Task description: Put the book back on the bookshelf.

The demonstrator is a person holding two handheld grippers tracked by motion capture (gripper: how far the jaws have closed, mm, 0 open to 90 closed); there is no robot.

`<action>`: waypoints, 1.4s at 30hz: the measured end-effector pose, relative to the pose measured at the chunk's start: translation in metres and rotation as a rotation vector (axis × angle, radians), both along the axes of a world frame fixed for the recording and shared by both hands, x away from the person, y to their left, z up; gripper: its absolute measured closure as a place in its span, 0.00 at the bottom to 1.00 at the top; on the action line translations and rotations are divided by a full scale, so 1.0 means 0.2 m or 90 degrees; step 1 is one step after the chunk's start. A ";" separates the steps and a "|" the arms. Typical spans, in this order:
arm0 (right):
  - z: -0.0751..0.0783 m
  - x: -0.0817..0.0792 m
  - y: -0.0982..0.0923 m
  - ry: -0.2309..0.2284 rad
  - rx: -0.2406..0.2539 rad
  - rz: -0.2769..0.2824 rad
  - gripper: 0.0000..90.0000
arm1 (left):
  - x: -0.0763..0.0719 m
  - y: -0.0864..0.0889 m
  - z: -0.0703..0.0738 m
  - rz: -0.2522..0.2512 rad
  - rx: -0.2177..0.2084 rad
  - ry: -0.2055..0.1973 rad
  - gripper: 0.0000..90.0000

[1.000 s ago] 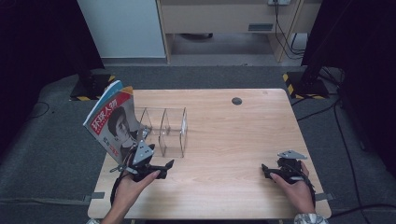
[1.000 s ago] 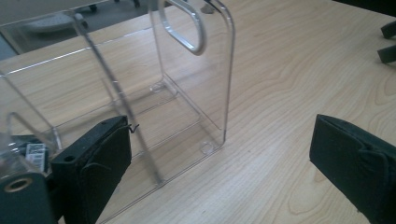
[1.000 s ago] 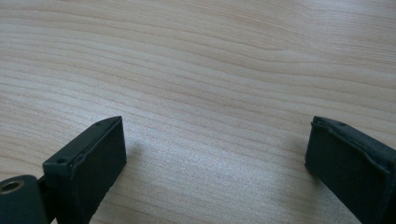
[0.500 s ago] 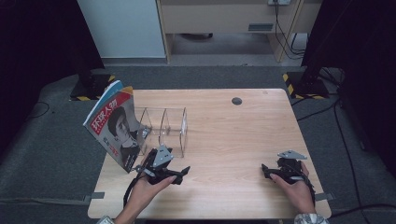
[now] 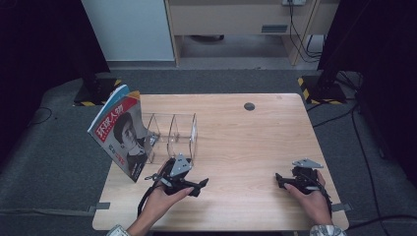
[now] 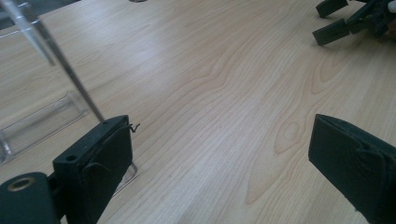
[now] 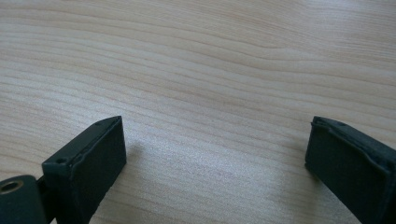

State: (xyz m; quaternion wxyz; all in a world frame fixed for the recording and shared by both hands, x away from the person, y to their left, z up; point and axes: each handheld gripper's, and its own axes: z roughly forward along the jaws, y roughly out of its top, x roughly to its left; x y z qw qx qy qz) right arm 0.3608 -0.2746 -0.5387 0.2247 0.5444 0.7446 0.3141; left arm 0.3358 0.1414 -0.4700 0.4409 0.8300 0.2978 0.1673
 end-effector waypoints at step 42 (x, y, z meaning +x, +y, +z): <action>0.00 0.00 0.00 -0.002 -0.002 -0.004 0.06 | 0.35 -0.72 -0.19 -0.032 0.079 0.055 0.07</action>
